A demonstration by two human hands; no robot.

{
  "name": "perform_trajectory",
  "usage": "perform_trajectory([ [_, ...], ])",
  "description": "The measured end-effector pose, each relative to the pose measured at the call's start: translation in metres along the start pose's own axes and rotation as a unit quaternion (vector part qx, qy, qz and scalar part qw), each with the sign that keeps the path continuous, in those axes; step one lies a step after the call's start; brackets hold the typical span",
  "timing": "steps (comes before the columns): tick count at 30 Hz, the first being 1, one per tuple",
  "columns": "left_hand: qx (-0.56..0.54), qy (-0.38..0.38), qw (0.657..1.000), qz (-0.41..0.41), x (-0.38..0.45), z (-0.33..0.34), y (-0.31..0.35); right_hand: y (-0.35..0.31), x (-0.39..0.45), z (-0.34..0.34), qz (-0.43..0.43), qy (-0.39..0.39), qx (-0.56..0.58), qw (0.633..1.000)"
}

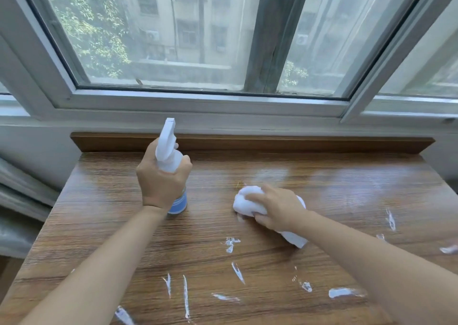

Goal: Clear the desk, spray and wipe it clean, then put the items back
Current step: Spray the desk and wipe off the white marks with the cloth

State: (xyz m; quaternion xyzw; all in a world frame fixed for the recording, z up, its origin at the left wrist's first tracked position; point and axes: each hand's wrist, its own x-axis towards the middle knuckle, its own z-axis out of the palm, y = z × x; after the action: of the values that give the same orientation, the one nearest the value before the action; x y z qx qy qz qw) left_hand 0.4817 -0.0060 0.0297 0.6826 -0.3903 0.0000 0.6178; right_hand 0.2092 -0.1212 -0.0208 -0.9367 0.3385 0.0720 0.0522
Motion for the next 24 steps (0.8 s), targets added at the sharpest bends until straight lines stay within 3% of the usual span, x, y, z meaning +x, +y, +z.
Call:
perform_trajectory([
  [3, 0.003, 0.007, 1.0, 0.002, -0.001, -0.003, -0.002, 0.002, 0.043, -0.01, 0.182, 0.02, 0.015, 0.983],
  [5, 0.006, 0.011, 1.0, 0.0, -0.002, -0.005, -0.003, -0.008, 0.059, -0.013, 0.24, 0.013, 0.029, 0.97],
  [7, 0.007, 0.014, 1.0, 0.001, -0.001, -0.006, -0.003, -0.023, 0.056, -0.012, 0.207, 0.014, 0.01, 0.978],
  [11, 0.013, 0.013, 1.0, 0.015, -0.001, -0.005, -0.003, -0.039, 0.014, -0.006, -0.01, -0.008, 0.029, 1.0],
  [13, 0.011, 0.016, 1.0, 0.022, -0.003, -0.003, -0.003, -0.033, -0.003, -0.005, -0.043, -0.033, 0.025, 0.998],
  [15, 0.008, 0.018, 0.999, 0.028, -0.004, -0.003, -0.004, -0.022, -0.005, -0.003, -0.007, -0.023, 0.021, 0.999],
  [20, 0.007, 0.018, 0.999, 0.03, -0.004, -0.007, -0.007, -0.008, 0.058, -0.01, 0.194, 0.013, 0.039, 0.98],
  [22, 0.006, 0.018, 1.0, 0.024, -0.003, -0.007, -0.007, -0.018, 0.066, -0.015, 0.204, 0.014, 0.024, 0.979],
  [24, 0.009, 0.021, 1.0, 0.019, -0.003, -0.006, -0.007, -0.031, 0.053, -0.013, 0.153, 0.008, -0.002, 0.988],
])
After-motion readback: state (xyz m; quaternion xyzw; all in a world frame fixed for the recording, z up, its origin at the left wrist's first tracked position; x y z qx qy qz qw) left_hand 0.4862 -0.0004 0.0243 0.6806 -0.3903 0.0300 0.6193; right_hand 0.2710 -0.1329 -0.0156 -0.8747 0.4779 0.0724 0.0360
